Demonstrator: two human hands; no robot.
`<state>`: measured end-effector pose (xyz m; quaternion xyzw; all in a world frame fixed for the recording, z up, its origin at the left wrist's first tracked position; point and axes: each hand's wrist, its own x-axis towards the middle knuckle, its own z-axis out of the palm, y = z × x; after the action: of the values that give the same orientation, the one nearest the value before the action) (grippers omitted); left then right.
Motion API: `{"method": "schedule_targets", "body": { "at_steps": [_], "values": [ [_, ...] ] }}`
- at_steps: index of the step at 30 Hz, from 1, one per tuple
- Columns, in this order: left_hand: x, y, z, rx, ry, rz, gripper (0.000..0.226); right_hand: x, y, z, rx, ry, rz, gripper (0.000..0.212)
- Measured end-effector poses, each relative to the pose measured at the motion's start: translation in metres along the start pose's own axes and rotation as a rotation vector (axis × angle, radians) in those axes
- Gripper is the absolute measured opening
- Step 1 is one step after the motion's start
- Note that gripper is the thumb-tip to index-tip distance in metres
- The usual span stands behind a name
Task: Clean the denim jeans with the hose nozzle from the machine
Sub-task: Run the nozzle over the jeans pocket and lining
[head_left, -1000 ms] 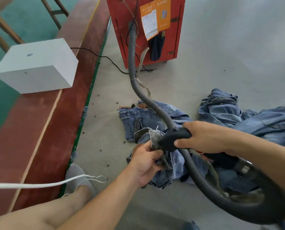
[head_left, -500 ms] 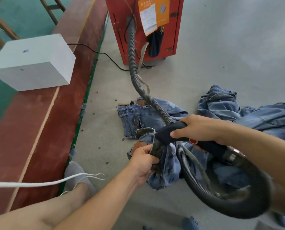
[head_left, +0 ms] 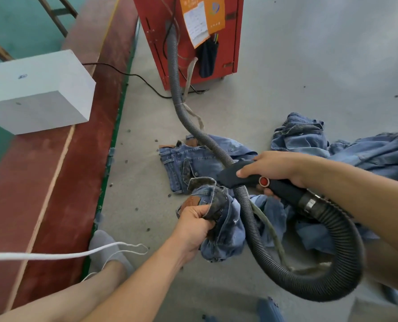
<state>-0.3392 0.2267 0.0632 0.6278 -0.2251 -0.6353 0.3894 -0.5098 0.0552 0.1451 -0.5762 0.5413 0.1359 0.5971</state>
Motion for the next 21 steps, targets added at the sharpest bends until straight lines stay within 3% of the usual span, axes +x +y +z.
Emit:
{"method": "schedule_targets", "body": {
  "at_steps": [6,13,18,21],
  "values": [
    [0.001,0.002,-0.005,0.036,-0.003,0.046,0.065,-0.007,0.001,-0.015,-0.101,-0.174,0.038,0.039],
    [-0.001,0.008,-0.007,0.014,-0.043,0.010,0.060,0.004,0.005,0.002,0.023,0.021,0.001,0.033],
    [0.006,0.014,-0.016,-0.038,-0.072,0.000,0.038,-0.019,-0.006,-0.006,-0.146,-0.096,-0.020,0.041],
    [0.005,0.013,-0.018,-0.089,-0.154,-0.020,0.046,-0.016,-0.005,0.011,-0.059,0.002,-0.053,0.034]
  ]
}}
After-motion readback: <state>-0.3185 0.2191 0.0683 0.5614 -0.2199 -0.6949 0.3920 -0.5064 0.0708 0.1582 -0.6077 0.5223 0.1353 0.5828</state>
